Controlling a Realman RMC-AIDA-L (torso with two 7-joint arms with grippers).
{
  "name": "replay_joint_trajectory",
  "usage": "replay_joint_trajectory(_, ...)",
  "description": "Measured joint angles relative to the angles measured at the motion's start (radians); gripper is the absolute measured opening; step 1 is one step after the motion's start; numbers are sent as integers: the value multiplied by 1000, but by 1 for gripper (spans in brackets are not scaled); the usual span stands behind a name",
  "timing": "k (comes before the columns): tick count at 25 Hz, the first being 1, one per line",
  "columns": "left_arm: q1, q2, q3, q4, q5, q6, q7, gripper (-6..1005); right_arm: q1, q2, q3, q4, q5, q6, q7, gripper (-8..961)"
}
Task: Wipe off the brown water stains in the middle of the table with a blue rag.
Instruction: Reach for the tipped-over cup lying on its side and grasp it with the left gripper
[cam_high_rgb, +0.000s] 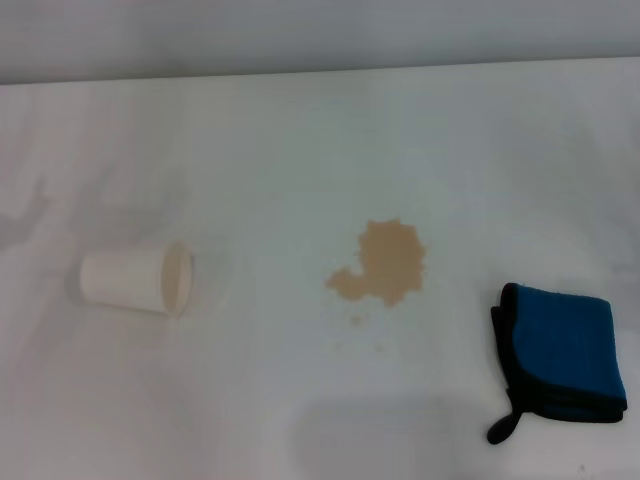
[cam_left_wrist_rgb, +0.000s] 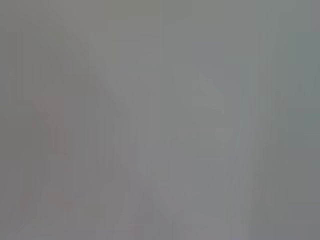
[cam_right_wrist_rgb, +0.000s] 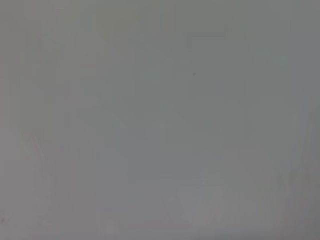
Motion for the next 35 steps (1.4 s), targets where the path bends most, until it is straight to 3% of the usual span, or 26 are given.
replay_joint_trajectory(9, 75, 59, -9, 348, 338, 199, -384, 875, 14, 1, -1, -3, 0, -15, 0, 795)
replay_joint_trajectory(14, 82, 105, -42, 527, 579, 224, -650, 875, 17, 2, -1, -3, 0, -12, 1, 794)
replay_joint_trajectory(18, 51, 145, -101, 609, 805, 164, -914, 873, 18, 3, 4, -3, 0, -12, 5, 794)
replay_joint_trajectory(20, 41, 153, -115, 623, 848, 144, -963, 873, 18, 3, 6, -3, 2, -13, 7, 794)
replay_joint_trajectory(22, -9, 178, -183, 675, 1039, 41, -1128, 873, 20, 3, 8, -3, 3, -14, 7, 794)
replay_joint_trajectory(28, -122, 215, -257, 735, 1338, -174, -1307, 872, 33, 3, 9, -3, 6, -14, 9, 794)
replay_joint_trajectory(31, -181, 223, -259, 754, 1464, -258, -1344, 872, 36, 5, 8, -3, 6, -14, 9, 795)
replay_joint_trajectory(35, -226, 208, -252, 814, 1614, -320, -1353, 872, 41, 6, 9, 0, 6, -14, 9, 795)
